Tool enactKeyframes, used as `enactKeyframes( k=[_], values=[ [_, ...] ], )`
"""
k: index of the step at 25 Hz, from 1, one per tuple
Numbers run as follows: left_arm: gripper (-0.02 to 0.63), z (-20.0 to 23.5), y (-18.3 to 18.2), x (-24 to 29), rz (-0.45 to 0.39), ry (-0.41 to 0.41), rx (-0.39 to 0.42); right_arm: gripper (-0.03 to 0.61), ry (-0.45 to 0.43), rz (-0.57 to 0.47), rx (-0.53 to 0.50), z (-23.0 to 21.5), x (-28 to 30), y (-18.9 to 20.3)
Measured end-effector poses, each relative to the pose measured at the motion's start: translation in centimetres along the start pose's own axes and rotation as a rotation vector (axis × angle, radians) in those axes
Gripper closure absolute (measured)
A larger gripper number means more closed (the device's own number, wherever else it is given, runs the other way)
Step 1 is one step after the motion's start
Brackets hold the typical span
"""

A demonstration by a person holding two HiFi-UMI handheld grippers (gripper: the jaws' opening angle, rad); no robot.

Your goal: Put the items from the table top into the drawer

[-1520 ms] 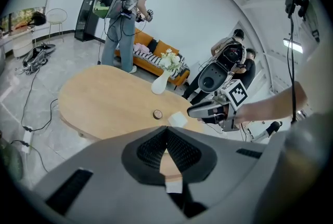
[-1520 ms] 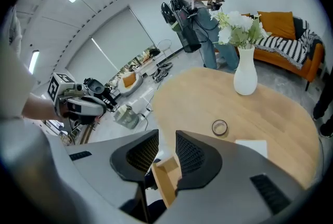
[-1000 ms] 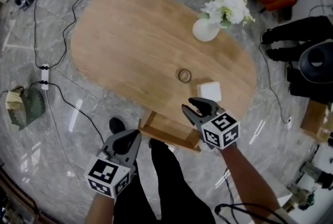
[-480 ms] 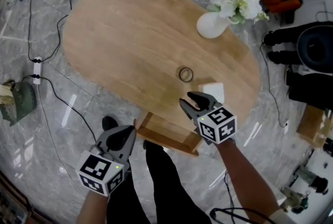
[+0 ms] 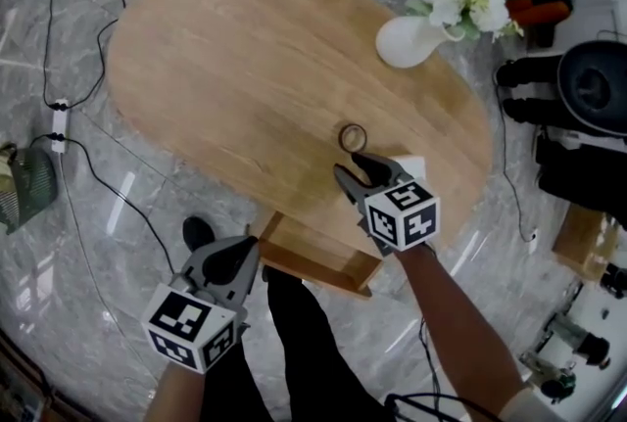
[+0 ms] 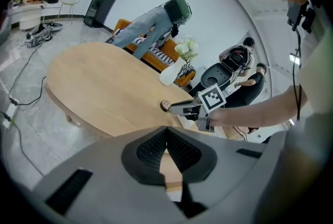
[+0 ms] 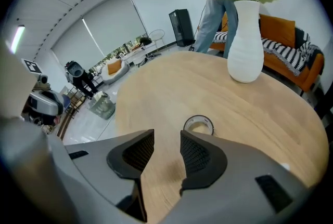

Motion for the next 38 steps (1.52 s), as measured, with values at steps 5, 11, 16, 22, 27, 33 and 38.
enactKeyframes(
  k=[5, 11, 16, 22, 27, 33, 38],
  values=[
    [0.612, 0.4, 0.2, 0.5, -0.002, 0.005, -0.006, 0.399, 0.044, 0.010, -0.004, -1.4, 0.9, -0.4],
    [0.612, 0.8, 0.4, 0.8, 0.007, 0.009, 0.013, 0.399, 0.083, 0.070, -0.036, -2.0, 2.3, -0.3],
    [0.612, 1.6, 0.6, 0.9, 0.012, 0.008, 0.004, 0.400, 0.137, 0.134, -0.098, -2.5, 3.8, -0.5],
    [0.612, 2.2, 1.2, 0.8, 0.008, 0.014, -0.004, 0.512, 0.208, 0.192, -0.127, -3.2, 4.8, -0.2],
    [0.612, 2.6, 1.4, 0.3, 0.009, 0.017, -0.003, 0.523, 0.190, 0.161, -0.124, -2.1, 4.7, -0.3],
    [0.612, 2.9, 1.7, -0.1, 0.012, 0.020, 0.000, 0.523, 0.176, 0.152, -0.112, -0.8, 3.7, 0.5],
    [0.612, 3.0, 2.3, -0.3, 0.026, 0.024, 0.015, 0.523, 0.170, 0.143, -0.103, 0.8, 2.7, 1.6]
  ],
)
Point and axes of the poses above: the fingertips, and each gripper's own axes: x forward along the fingers, z to its left, y out of its underside, the point moved 1 cm from there along -x, backward along the fingers, and after that the axes turned 1 degree about -x, right-handed, at the moved point
